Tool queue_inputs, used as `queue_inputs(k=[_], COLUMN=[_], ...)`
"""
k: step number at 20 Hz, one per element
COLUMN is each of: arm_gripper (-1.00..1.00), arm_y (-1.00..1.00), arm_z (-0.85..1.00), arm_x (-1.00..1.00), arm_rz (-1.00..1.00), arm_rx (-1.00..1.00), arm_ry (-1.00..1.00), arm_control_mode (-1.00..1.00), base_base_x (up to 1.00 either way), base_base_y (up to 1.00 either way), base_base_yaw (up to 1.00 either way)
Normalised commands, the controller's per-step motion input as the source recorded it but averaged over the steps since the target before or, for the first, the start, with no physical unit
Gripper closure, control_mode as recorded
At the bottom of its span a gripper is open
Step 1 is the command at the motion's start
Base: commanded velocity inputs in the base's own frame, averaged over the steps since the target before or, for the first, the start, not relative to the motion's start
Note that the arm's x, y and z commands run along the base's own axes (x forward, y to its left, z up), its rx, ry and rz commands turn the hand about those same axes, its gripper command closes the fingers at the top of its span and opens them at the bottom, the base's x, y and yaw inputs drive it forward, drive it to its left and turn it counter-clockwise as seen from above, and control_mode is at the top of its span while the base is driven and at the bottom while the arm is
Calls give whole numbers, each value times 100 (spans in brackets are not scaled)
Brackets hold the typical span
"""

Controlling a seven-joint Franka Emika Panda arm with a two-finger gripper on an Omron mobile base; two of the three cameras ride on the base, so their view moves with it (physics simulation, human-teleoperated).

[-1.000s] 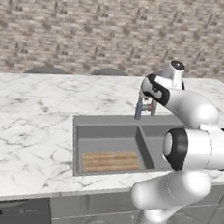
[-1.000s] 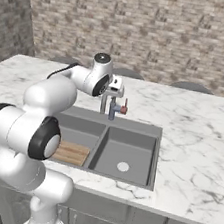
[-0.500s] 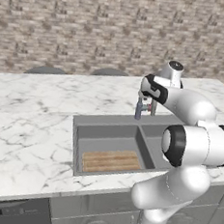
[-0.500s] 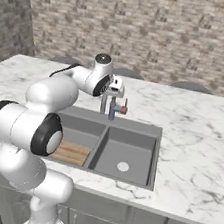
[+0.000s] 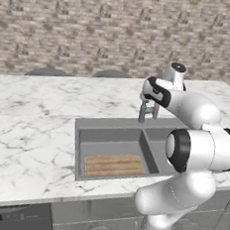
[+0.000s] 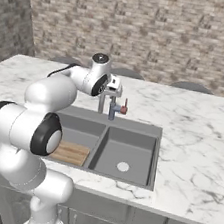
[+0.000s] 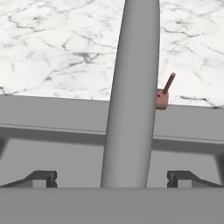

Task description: Turn on the sink faucet with hot water and rinse the cutting board for ten seconds, then turn off the faucet. Push the cutting board to reach the water if necessary.

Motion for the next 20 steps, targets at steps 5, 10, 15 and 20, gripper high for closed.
queue_inputs(k=[5,10,15,20], arm_gripper=[-100,-100,-100,-100], arm_y=[24,29,34,34], arm_z=[-15,-17,-18,-15], arm_x=[8,8,4,8], arm_rz=[0,0,0,-1], arm_rx=[0,0,0,0], arm_ry=[0,0,0,0], arm_control_mode=[-100,-100,-100,-100], base_base_x=[0,0,0,0], base_base_y=[0,0,0,0], base_base_yaw=[0,0,0,0])
